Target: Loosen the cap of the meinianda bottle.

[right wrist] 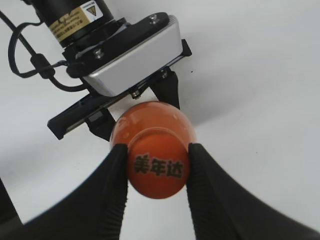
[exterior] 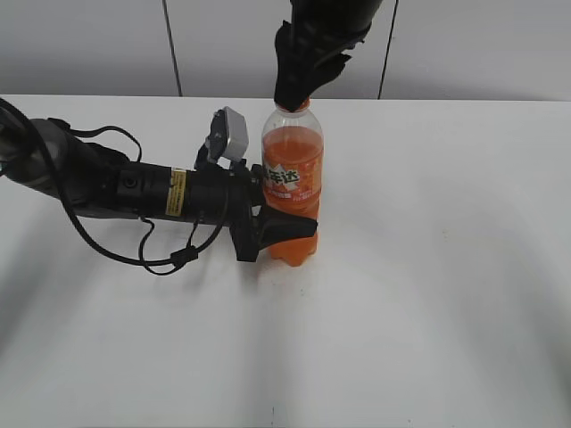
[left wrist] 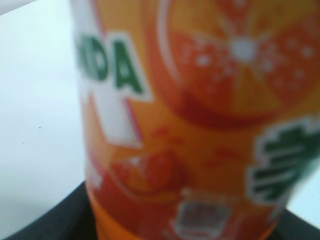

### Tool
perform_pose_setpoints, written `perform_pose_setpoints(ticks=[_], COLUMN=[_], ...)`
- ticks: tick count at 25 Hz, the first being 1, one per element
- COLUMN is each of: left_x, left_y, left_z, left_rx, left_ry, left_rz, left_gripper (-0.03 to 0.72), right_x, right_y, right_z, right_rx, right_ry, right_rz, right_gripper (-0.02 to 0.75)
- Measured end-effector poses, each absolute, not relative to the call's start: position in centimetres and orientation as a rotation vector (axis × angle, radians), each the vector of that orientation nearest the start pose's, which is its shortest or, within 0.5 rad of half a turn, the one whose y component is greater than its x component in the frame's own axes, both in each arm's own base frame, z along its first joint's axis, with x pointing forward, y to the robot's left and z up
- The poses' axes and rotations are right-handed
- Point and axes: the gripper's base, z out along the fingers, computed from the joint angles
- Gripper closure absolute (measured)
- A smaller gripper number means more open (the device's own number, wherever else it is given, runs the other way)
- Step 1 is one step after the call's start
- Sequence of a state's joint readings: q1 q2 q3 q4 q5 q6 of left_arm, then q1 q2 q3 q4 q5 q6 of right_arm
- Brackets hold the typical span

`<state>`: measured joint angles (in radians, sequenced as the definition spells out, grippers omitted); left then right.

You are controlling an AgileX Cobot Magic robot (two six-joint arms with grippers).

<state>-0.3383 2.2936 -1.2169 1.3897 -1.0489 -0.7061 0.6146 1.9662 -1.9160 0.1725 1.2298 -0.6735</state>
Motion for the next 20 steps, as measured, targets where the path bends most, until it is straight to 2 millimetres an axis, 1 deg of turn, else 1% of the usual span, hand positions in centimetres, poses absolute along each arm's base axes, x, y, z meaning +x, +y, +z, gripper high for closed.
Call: perform_pose_setpoints(ticks=[7,12,17,20], left_x=[35.95,35.92,35.88,35.87], left_y=[-20.88,-20.85,-20.85,-20.85], left_z=[8.15,8.19,8.22,8.22], left_rx=[1.304,1.311,1.319,1.321], left_ry=[1.587,1.582,1.574,1.573], left_rz=[-1.025,-1.026,-1.026,-1.026], left_gripper=[0.28,0.28,0.28,0.28], right_x=[34.08,34.0,33.83,33.81], right_y=[25.87,26.0,26.22,26.25], right_z=[31.67,31.73,31.79,31.79], right_rx=[-1.866,-1.988,-2.116,-2.158], right_ry=[2.004,1.867,1.694,1.635], right_rz=[0.161,0.15,0.147,0.137], right_gripper=[0.463,0.463,0.463,0.463])
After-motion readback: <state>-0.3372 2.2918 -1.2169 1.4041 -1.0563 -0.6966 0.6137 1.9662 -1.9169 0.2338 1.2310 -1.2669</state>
